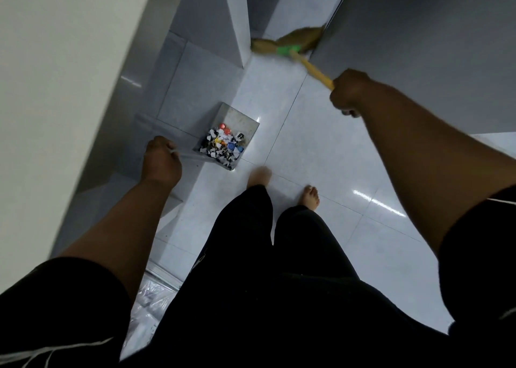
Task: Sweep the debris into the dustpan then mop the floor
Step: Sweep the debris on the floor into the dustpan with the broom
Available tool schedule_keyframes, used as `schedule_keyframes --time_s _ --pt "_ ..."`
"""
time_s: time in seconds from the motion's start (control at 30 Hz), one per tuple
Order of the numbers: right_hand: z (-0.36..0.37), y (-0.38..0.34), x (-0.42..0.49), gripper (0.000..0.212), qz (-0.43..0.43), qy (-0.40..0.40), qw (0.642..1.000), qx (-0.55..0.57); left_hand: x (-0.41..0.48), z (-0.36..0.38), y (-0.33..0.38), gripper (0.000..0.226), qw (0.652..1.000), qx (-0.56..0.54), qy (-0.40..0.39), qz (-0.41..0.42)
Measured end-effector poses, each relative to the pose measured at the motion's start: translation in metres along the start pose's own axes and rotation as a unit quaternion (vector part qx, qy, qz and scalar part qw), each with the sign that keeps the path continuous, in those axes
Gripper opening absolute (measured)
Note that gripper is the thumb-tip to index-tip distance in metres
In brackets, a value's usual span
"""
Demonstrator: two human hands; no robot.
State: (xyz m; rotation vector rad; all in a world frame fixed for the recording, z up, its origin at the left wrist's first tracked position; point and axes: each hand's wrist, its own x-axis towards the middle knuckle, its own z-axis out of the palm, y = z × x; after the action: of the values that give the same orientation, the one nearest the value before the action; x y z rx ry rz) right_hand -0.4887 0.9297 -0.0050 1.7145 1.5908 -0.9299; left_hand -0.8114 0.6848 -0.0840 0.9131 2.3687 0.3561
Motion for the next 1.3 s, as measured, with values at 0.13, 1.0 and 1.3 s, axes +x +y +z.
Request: schedule_keyframes --time_s 0.13,1.0,1.3 --pt "0.046 0.005 -0.007 0.027 0.012 -0.061 0.997 0.038 -0.004 0.001 -0.007 0.015 0.999 0.038 0.013 0.033" --pt "0.065 0.036 -0.098 0.034 -0.004 -0.084 0.956 0.280 -0.015 -0.023 -0.027 0.023 1.000 0.003 -0.010 -0.013" --pt "0.093 0.025 -0.140 0.027 -0.025 -0.230 0.918 0.322 -0.017 -0.027 -0.036 0.021 0.999 0.040 -0.005 0.019"
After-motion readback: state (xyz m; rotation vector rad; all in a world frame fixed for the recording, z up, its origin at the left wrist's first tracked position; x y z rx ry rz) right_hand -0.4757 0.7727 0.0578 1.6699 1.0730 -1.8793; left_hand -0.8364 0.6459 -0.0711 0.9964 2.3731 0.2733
